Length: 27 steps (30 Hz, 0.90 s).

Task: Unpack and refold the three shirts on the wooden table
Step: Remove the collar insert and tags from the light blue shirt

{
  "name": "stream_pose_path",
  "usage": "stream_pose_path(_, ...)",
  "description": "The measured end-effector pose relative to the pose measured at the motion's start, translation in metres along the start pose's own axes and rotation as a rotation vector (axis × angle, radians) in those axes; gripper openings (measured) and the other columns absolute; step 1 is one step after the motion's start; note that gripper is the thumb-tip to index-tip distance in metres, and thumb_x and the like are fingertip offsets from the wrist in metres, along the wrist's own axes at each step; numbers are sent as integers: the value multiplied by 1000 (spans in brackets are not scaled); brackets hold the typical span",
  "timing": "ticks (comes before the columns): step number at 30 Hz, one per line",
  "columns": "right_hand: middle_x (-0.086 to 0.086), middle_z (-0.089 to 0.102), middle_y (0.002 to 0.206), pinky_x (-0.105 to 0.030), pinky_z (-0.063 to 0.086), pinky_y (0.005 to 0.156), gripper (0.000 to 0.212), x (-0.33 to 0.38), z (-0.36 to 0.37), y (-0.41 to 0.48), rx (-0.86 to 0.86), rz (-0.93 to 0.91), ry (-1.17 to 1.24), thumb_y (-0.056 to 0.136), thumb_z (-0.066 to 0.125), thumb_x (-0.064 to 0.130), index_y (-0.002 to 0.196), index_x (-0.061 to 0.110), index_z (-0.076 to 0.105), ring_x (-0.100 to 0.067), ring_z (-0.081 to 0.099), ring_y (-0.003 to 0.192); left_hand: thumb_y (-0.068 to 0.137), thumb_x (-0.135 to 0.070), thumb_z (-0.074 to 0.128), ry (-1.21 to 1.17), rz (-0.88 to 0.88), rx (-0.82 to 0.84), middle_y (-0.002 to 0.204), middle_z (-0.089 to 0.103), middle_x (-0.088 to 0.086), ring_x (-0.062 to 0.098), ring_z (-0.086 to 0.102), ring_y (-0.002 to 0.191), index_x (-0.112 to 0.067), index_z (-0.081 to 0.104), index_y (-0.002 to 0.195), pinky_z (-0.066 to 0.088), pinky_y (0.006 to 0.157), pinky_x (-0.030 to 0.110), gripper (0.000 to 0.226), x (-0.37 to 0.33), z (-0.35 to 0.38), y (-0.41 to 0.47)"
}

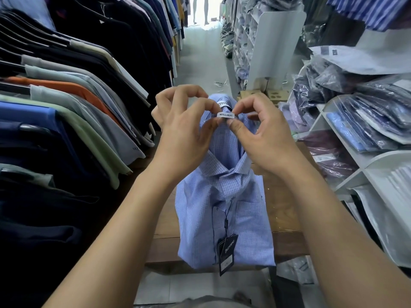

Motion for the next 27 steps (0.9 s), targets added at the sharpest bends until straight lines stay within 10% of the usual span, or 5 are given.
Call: stream_pose_path(27, 4, 64, 98, -31, 49, 88, 11, -1, -8, 0, -56, -98, -96, 90, 74, 24, 98, 18, 72, -12, 60, 98, 96, -46, 67, 20, 97, -62, 118, 55, -5, 21, 33, 116, -28, 72, 96, 28, 91, 40, 19, -5, -1, -2)
Point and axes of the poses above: each hand's wrist, its own y-axis towards the middle knuckle, its own z-axis out of the palm, x = y × z, the point moved 2 cm from there along y, towards the middle knuckle
